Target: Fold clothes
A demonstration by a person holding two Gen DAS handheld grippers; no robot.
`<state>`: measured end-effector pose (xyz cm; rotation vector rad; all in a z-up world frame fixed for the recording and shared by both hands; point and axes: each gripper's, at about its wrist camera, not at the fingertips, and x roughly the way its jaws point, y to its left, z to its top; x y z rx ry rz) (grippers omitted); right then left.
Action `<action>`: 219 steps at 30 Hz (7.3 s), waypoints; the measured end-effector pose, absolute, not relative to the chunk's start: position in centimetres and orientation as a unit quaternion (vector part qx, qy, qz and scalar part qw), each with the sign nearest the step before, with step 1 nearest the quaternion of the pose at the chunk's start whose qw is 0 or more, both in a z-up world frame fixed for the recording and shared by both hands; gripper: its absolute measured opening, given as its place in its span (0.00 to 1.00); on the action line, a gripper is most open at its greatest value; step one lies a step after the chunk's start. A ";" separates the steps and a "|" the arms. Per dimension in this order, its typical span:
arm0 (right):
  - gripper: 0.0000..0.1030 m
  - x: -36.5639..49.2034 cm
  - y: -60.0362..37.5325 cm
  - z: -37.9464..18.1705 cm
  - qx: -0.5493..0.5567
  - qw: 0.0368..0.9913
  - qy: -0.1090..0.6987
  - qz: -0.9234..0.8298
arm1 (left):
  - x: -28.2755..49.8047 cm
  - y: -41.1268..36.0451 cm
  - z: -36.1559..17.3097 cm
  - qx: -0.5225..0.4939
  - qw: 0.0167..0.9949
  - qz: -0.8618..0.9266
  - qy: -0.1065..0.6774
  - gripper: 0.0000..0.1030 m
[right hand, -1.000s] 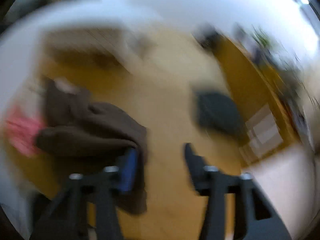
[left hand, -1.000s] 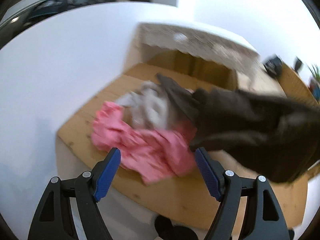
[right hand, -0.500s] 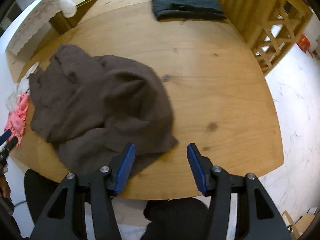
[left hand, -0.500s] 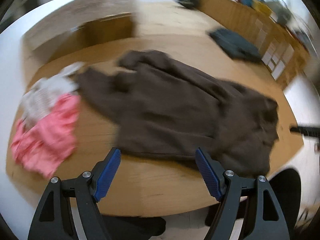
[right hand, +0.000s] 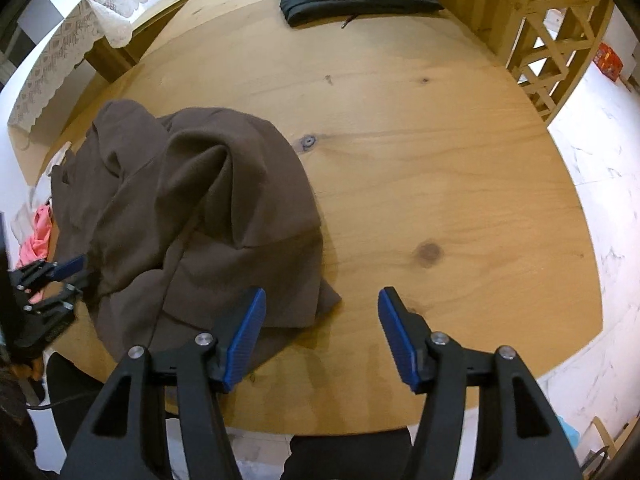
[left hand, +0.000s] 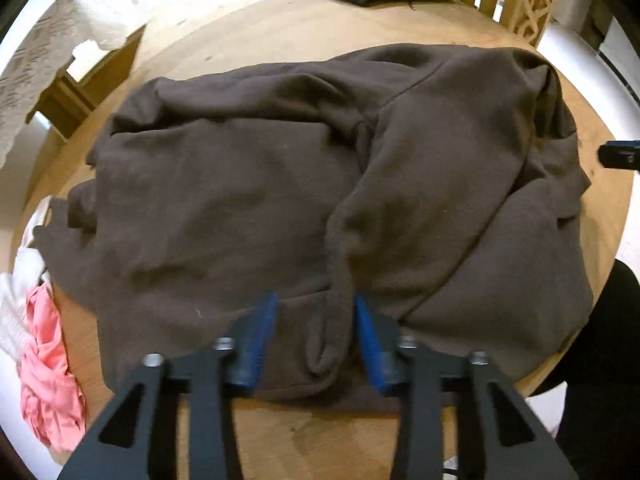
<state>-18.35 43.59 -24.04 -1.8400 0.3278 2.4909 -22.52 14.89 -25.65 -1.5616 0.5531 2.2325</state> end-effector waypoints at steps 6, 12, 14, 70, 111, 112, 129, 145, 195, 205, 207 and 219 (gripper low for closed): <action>0.56 -18.8 43.6 -25.0 -0.597 0.017 0.123 0.793 | -23.3 13.1 -19.7 -0.522 0.191 0.817 0.154 0.06; 0.56 -20.0 44.5 -24.3 -0.584 0.027 0.148 0.798 | -25.2 9.5 -11.4 -0.452 0.152 0.868 0.141 0.02; 0.56 -20.6 44.5 -23.8 -0.579 0.022 0.157 0.800 | -25.4 7.8 -9.0 -0.436 0.137 0.880 0.131 0.02; 0.54 -15.3 40.2 -23.6 -0.588 -0.081 0.102 0.799 | -16.2 16.7 -20.6 -0.435 0.343 0.739 0.384 0.56; 0.18 -36.0 38.8 -14.6 -0.511 -0.033 0.090 0.854 | -35.2 17.4 -14.9 -0.450 0.261 0.824 0.224 0.14; 0.20 -36.8 39.7 -15.3 -0.524 -0.019 0.101 0.845 | -36.3 17.2 -15.6 -0.464 0.258 0.821 0.211 0.14; 0.54 -22.6 46.0 -23.3 -0.559 -0.086 0.120 0.816 | -38.8 24.7 -20.1 -0.515 0.422 0.696 0.268 0.56; 0.57 -26.5 42.3 -27.7 -0.537 -0.162 0.027 0.828 | -37.5 21.8 -17.6 -0.514 0.426 0.707 0.235 0.02; 0.63 -35.8 30.9 -22.3 -0.515 -0.299 -0.029 0.803 | -32.0 5.1 -13.5 -0.534 0.301 0.776 0.148 0.05; 0.63 -32.9 27.5 -22.1 -0.509 -0.327 -0.093 0.791 | -29.7 0.6 -19.9 -0.582 0.266 0.764 0.082 0.05; 0.63 -32.6 28.0 -21.9 -0.501 -0.328 -0.086 0.797 | -29.9 0.7 -19.7 -0.579 0.270 0.765 0.082 0.05; 0.22 -35.0 26.5 -24.2 -0.529 -0.329 -0.069 0.779 | -29.9 0.7 -19.2 -0.567 0.271 0.773 0.084 0.05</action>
